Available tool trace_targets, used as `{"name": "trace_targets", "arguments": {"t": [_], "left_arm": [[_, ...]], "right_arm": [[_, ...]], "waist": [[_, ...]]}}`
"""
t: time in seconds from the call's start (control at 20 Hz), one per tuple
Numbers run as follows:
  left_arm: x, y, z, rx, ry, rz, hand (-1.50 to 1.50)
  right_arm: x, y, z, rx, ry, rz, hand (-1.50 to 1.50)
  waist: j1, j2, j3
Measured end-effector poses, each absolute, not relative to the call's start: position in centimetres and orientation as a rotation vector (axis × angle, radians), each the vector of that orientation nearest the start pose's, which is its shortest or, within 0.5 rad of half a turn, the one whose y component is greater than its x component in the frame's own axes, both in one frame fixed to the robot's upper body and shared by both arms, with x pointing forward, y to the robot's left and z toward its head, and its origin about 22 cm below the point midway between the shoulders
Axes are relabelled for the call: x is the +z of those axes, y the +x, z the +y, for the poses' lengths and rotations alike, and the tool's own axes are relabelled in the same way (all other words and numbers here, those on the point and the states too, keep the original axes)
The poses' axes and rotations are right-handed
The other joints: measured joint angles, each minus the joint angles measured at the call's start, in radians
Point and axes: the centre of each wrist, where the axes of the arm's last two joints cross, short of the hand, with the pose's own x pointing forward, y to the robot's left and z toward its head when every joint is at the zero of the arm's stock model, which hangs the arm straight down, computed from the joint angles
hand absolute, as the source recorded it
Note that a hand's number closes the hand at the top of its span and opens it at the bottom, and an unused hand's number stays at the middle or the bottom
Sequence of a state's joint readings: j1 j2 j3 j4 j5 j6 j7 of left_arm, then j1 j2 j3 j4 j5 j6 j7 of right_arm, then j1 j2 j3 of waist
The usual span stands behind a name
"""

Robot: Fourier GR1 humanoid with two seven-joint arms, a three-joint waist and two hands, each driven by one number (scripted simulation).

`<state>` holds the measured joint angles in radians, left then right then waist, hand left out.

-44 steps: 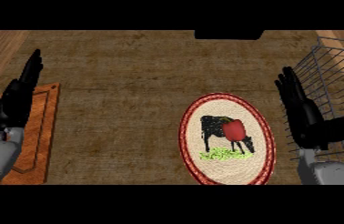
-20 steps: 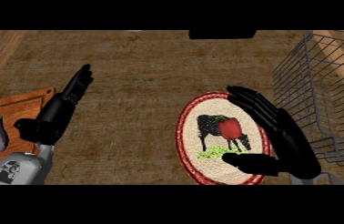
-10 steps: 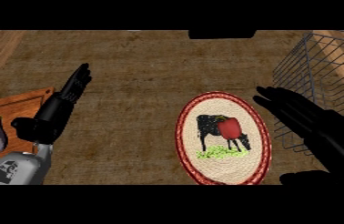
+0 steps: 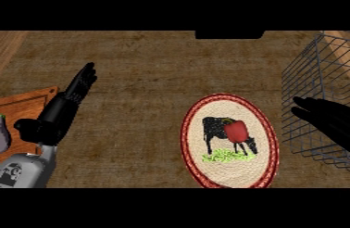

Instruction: Pick the bell pepper from the placemat and place it in the basket

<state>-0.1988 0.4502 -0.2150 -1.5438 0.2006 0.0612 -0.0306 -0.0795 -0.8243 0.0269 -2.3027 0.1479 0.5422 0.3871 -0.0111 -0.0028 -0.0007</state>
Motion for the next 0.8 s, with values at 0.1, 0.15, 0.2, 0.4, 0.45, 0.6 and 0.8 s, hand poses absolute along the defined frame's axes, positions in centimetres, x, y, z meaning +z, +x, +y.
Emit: {"name": "trace_targets", "arguments": {"t": [0.1, 0.15, 0.2, 0.4, 0.45, 0.6, 0.8], "left_arm": [[5.9, 27.9, 26.4, -0.37, 0.05, -1.686, 0.0], [6.0, 27.7, 26.9, -0.373, 0.051, -1.685, 0.0], [5.9, 28.0, 26.7, -0.371, 0.055, -1.686, 0.0], [6.0, 28.2, 26.6, -0.369, 0.047, -1.691, 0.0], [6.0, 28.1, 26.5, -0.369, 0.043, -1.692, 0.0], [6.2, 28.2, 26.4, -0.375, 0.043, -1.689, 0.0], [5.6, 27.6, 26.5, -0.378, 0.039, -1.687, 0.0]], "right_arm": [[22.6, 18.3, -26.6, 1.38, -0.577, -1.508, -1.5], [22.6, 18.2, -27.2, 1.379, -0.578, -1.508, -1.5], [22.2, 18.3, -27.7, 1.377, -0.577, -1.507, -1.5], [21.0, 18.8, -28.3, 1.331, -0.56, -1.53, -1.5], [20.3, 19.1, -28.6, 1.315, -0.553, -1.536, -1.5], [18.2, 20.2, -27.8, 1.28, -0.527, -1.551, -1.5], [15.0, 21.5, -27.2, 1.241, -0.506, -1.575, -1.5]], "waist": [[0.004, 0.001, 0.0], [0.004, 0.001, 0.0], [0.004, 0.001, 0.001], [0.007, 0.002, 0.001], [0.008, 0.002, 0.001], [0.013, 0.003, 0.001], [0.015, 0.003, 0.001]]}}
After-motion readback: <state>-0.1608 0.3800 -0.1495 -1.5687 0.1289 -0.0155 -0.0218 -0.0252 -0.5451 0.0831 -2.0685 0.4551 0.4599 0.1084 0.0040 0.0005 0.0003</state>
